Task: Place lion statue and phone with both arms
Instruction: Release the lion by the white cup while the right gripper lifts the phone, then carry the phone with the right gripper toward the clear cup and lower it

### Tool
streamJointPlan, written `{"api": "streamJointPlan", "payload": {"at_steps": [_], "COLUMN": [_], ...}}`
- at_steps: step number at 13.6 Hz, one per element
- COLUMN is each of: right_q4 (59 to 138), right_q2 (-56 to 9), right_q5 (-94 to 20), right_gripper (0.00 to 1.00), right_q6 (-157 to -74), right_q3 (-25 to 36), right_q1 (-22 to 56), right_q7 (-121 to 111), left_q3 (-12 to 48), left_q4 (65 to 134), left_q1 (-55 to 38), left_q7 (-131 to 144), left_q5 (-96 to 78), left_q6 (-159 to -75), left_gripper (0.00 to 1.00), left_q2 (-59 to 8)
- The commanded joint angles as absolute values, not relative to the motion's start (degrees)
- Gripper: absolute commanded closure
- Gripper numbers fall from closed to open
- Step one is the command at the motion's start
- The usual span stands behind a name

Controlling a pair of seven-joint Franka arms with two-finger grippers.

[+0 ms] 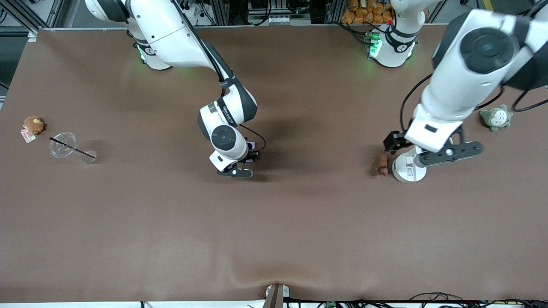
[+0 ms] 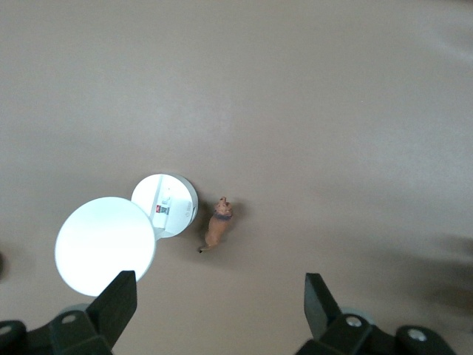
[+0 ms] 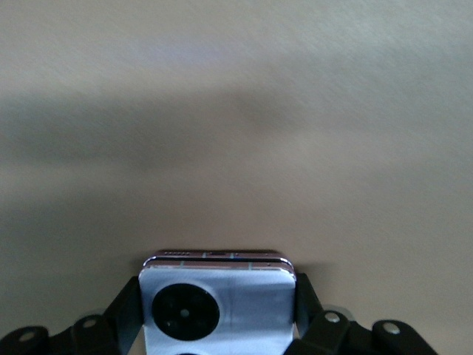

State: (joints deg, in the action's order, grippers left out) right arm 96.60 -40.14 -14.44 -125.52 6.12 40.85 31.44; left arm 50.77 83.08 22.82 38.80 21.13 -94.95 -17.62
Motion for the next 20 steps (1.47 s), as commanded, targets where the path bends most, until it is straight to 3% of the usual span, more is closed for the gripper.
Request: {"api": "streamJointPlan", "payload": {"at_steps": [1, 3, 6, 11, 15, 18, 20], "right_q4": [96.59, 97.47, 98.61, 102.38, 104.07, 104.94, 106.17], "right_q2": [-33.16, -28.5, -26.46, -25.23, -25.66, -25.75, -26.8], "right_q5": [-14.68, -13.11, -10.81, -10.55, -11.25, -11.16, -10.72], "right_gripper": [1.0, 1.0, 1.0, 1.0, 1.0, 1.0, 1.0], "right_q6": [-114.04, -107.87, -105.21, -105.11, -107.84, -110.29, -115.11], "right_q3": [6.06, 6.76, 7.21, 7.21, 7.03, 7.21, 7.21], "right_q1": [36.58, 32.71, 25.6, 14.88, 3.01, 2.03, -1.65], "right_q7": [31.03, 29.02, 18.83, 1.97, -12.91, -13.18, -16.76], "left_q3": [51.5, 48.71, 32.57, 12.26, 0.21, -2.02, -1.15], "left_q4": [79.46, 79.19, 79.98, 82.17, 94.1, 101.14, 101.43], "left_q1": [25.31, 25.23, 17.86, 7.14, -0.94, -3.43, -3.34], "left_q7": [36.48, 32.9, 25.52, 11.98, 6.59, 6.5, 6.59], "left_q5": [17.94, 14.52, 4.61, 1.14, -1.23, -1.06, -0.18], "left_q6": [-92.37, -92.37, -92.29, -85.36, -84.11, -86.38, -86.75], "left_gripper": [0.0, 0.0, 0.0, 0.0, 0.0, 0.0, 0.0], "left_q2": [-17.93, -14.18, -8.19, -2.3, 8.32, 14.14, 14.68]}}
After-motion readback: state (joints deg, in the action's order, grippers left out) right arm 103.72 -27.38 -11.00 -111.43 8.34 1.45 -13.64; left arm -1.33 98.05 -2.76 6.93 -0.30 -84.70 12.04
